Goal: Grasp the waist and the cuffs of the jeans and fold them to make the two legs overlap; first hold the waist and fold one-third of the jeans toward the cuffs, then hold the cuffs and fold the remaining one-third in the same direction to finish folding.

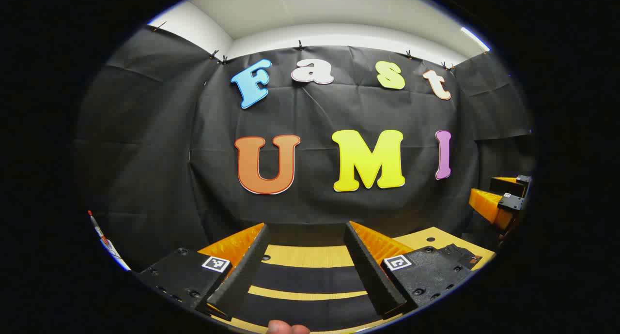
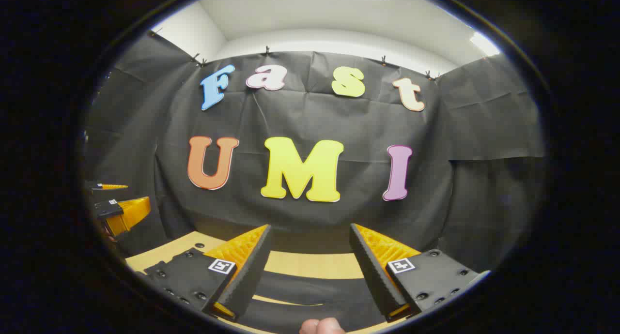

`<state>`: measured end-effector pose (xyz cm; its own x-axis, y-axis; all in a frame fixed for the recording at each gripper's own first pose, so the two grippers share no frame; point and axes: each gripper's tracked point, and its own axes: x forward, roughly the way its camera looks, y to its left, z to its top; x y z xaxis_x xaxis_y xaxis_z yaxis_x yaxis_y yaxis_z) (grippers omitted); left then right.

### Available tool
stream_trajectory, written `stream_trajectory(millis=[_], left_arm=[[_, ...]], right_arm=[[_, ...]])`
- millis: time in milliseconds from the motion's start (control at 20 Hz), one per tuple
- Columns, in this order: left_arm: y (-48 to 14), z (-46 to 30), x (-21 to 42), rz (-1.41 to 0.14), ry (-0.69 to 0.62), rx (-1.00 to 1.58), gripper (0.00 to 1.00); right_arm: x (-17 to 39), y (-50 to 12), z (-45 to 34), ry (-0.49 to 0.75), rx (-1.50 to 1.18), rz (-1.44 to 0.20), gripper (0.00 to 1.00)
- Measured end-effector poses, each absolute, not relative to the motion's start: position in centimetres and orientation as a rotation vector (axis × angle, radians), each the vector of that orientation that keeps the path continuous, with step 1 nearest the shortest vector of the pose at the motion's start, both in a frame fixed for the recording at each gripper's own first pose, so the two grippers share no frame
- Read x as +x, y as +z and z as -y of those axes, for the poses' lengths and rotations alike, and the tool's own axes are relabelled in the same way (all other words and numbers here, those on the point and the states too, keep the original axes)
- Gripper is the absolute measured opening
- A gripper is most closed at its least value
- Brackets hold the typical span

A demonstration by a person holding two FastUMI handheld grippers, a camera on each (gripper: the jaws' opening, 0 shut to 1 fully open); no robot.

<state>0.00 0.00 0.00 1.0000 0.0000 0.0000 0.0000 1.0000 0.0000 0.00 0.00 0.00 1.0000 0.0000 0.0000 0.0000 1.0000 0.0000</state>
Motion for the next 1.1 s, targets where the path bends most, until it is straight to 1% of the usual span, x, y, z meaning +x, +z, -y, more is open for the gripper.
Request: stream_trajectory(millis=[100,650,700,750,1100], left_arm=[[0.2,0.0,0.2,0.0,-0.002,0.004,1.0],[0.0,1.9,0.7,-0.006,-0.024,0.007,0.99],[0.1,2.1,0.8,-0.004,-0.028,0.008,0.99],[0.1,2.3,1.0,-0.003,-0.03,0.01,0.99],[-0.5,2.7,2.2,-0.015,-0.034,0.014,0.99]], right_arm=[[0.1,0.0,0.4,-0.005,0.002,-0.003,0.96],[0.1,-0.2,1.7,-0.013,0.005,-0.005,0.96],[0.2,-0.2,1.9,-0.018,0.01,-0.008,0.98],[0.2,-0.3,2.2,-0.021,0.013,-0.011,0.96],[1.3,-0.8,4.4,-0.051,0.017,-0.03,0.96]])
